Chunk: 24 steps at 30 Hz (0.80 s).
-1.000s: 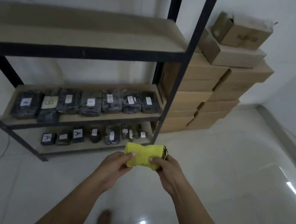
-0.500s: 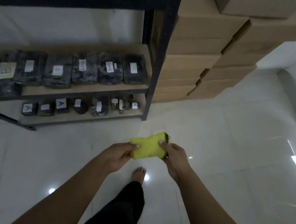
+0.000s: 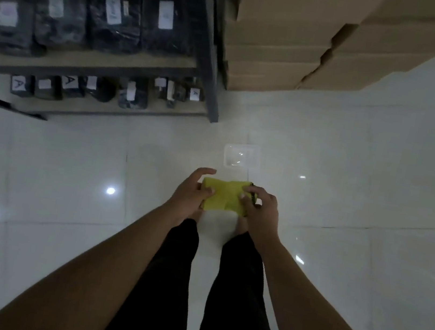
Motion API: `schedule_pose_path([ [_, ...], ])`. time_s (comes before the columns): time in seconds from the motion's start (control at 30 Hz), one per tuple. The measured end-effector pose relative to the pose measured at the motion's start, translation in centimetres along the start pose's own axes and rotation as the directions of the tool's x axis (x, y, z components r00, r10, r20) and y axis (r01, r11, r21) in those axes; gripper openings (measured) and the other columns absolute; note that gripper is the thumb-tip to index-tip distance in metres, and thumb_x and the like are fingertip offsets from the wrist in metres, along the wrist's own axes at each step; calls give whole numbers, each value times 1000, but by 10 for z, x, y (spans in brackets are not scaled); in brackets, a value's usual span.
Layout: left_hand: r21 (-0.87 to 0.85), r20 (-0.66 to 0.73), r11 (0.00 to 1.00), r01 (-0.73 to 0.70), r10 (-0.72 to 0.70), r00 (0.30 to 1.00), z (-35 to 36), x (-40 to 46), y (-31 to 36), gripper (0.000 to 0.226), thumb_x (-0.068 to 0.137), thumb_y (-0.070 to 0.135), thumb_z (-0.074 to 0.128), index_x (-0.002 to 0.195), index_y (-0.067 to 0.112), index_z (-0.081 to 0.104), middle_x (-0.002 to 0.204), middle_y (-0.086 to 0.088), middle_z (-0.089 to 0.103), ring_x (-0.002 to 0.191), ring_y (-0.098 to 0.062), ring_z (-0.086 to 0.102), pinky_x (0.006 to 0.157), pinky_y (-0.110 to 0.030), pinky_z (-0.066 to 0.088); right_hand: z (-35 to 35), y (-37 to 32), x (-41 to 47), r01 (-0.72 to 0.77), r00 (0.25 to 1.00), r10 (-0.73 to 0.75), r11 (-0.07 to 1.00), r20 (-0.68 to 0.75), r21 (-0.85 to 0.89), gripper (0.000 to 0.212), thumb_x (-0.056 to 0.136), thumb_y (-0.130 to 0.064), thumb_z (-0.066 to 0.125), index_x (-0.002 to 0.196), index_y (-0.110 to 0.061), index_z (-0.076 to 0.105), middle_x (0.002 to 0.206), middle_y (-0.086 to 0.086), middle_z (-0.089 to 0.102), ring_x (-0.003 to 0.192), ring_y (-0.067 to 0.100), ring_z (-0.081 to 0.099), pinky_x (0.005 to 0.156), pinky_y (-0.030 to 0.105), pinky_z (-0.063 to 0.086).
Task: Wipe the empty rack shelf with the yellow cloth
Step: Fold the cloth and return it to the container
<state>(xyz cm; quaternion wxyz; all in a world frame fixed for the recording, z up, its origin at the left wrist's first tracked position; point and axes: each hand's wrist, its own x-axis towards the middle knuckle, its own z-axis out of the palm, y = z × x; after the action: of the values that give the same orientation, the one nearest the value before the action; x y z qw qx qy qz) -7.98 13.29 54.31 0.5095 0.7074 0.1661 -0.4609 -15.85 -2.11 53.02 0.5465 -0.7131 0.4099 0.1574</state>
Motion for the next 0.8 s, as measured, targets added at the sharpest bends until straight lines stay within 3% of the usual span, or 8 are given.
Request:
schedule_pose_path([
  [0.07, 168, -90, 979, -113, 130, 987, 23, 29, -15, 35, 91, 8, 49, 114, 30, 64, 116, -5, 63, 105, -20, 59, 95, -42, 49, -7, 17, 34, 7, 993, 1, 998, 121, -67, 44, 74, -18, 76, 115, -16, 61, 124, 12, 41, 101, 21, 51, 89, 26, 49],
  [0.17, 160, -133, 984, -81, 102, 986, 49, 78, -36, 32, 80, 26, 55, 110, 30, 68, 117, -1, 65, 106, -17, 60, 95, -41, 48, -9, 45, 94, 46, 969, 5, 979, 247, -198, 61, 68, -8, 79, 124, -12, 54, 129, 11, 30, 98, 24, 51, 99, 29, 43],
  [0.27, 87, -71, 996, -23, 29, 997, 67, 142, -62, 41, 60, 36, 65, 100, 41, 65, 105, 4, 67, 94, -17, 62, 90, -43, 51, -3, 84, 160, 76, 968, -3, 956, 250, -284, 60, 68, -5, 77, 124, -11, 55, 131, 13, 29, 96, 27, 54, 94, 24, 43],
  [0.4, 214, -67, 975, -58, 74, 995, 83, 240, -102, 44, 68, 23, 72, 111, 24, 62, 88, 12, 58, 82, -17, 58, 74, -36, 53, 22, 141, 248, 86, 962, 14, 932, 273, -352, 55, 76, -8, 70, 128, -10, 52, 134, 11, 28, 93, 17, 48, 87, 20, 41],
  [0.5, 354, -127, 932, -75, 127, 984, 89, 317, -134, 44, 77, 17, 71, 118, 24, 59, 103, 1, 59, 94, -17, 56, 73, -23, 42, 46, 175, 311, 120, 967, -23, 919, 254, -376, 52, 81, -11, 66, 130, -10, 50, 134, 12, 30, 96, 21, 52, 87, 19, 40],
  [0.67, 466, -111, 870, -159, 235, 966, 88, 424, -173, 47, 78, 19, 72, 124, 24, 60, 120, -7, 58, 111, -20, 54, 91, -23, 39, 79, 219, 400, 172, 977, -99, 892, 190, -419, 50, 81, -12, 67, 128, -9, 52, 134, 11, 34, 108, 26, 53, 86, 15, 34],
  [0.8, 556, -96, 807, -198, 299, 949, 86, 478, -195, 48, 80, 14, 70, 126, 20, 58, 123, -12, 50, 114, -23, 49, 91, -14, 31, 101, 245, 444, 194, 975, -123, 881, 186, -432, 50, 80, -13, 68, 127, -10, 53, 132, 11, 36, 106, 25, 53, 85, 16, 35],
])
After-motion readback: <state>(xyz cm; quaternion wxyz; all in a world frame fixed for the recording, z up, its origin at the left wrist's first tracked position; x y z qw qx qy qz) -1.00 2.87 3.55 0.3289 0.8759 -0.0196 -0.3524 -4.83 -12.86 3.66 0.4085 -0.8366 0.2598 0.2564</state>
